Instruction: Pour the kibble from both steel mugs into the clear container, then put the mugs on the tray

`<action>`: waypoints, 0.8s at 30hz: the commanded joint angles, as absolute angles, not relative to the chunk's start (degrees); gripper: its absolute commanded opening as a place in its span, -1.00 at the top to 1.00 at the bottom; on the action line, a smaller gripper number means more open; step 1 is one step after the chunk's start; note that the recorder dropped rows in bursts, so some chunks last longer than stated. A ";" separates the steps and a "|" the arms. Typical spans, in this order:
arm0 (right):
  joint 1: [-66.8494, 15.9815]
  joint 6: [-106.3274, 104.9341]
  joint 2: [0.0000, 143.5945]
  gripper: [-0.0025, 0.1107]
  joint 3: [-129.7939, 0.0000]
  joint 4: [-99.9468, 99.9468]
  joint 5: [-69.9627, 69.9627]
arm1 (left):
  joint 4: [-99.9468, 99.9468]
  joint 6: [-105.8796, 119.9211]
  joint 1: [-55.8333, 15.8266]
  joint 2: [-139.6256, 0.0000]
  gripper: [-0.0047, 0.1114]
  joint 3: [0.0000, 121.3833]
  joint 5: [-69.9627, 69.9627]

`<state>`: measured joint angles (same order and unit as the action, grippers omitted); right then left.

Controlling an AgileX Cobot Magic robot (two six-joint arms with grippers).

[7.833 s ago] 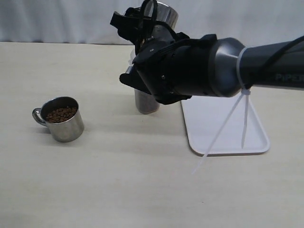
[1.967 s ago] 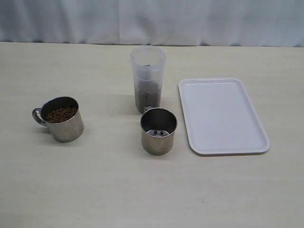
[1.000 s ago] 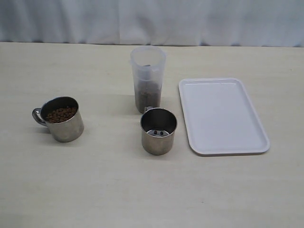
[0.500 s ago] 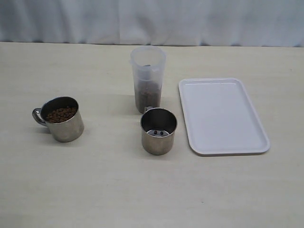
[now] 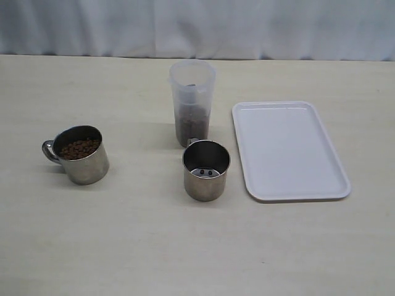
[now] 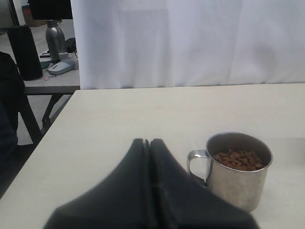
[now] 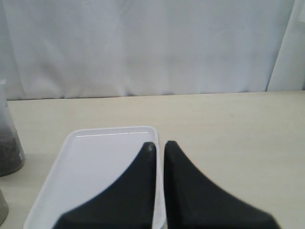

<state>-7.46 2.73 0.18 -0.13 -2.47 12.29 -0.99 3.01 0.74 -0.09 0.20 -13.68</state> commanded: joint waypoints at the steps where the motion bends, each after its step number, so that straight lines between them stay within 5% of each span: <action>1: -10.23 2.19 0.00 0.88 0.00 -2.18 12.11 | -0.79 2.88 0.65 0.00 0.92 0.00 -13.02; 24: -6.68 2.19 0.00 0.88 0.00 -2.18 12.11 | -0.79 2.88 0.65 0.00 0.92 0.00 -13.33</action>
<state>-7.03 2.73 0.18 -0.13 -2.47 12.29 -0.99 3.01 0.74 -0.09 0.20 -13.68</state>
